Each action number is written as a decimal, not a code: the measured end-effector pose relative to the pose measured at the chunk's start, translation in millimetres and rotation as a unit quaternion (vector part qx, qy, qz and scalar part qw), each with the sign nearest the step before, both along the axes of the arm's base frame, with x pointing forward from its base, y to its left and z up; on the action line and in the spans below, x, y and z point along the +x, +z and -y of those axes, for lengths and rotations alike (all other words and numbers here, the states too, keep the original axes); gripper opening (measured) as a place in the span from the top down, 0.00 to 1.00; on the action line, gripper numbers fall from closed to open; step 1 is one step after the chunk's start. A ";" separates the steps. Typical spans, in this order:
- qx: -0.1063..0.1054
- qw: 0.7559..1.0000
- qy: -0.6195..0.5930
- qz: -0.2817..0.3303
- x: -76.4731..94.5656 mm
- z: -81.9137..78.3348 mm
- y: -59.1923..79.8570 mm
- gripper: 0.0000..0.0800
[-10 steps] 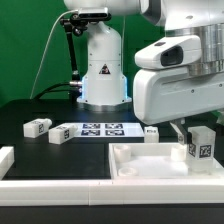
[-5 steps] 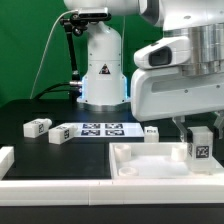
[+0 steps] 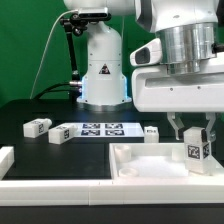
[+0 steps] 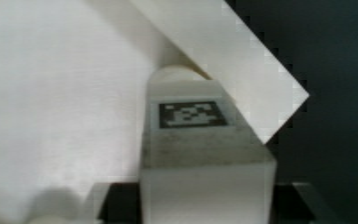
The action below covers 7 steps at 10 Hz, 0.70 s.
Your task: Assemble one leg
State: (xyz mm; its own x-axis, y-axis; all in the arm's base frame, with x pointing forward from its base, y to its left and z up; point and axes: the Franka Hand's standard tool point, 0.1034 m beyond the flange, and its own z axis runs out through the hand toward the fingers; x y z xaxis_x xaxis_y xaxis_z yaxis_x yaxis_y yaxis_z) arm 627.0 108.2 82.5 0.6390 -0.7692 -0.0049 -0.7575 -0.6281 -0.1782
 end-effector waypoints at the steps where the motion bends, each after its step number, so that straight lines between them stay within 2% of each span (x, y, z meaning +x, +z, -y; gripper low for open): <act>1: 0.002 0.998 -0.065 -0.007 -0.8 0.0 -0.1 0.63; 4: 0.022 0.988 -0.154 -0.024 -2.5 1.3 -0.3 0.63; 5: 0.016 0.993 -0.112 -0.022 -3.0 1.0 -0.7 0.54; 6: 0.012 0.997 -0.075 -0.026 -2.3 0.2 1.2 0.54; 7: 0.005 0.999 -0.026 -0.020 0.4 -1.3 3.0 0.29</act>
Offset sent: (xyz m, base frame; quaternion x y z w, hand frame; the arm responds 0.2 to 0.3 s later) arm 0.0000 0.0000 0.0000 0.0000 0.0000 0.2377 0.9713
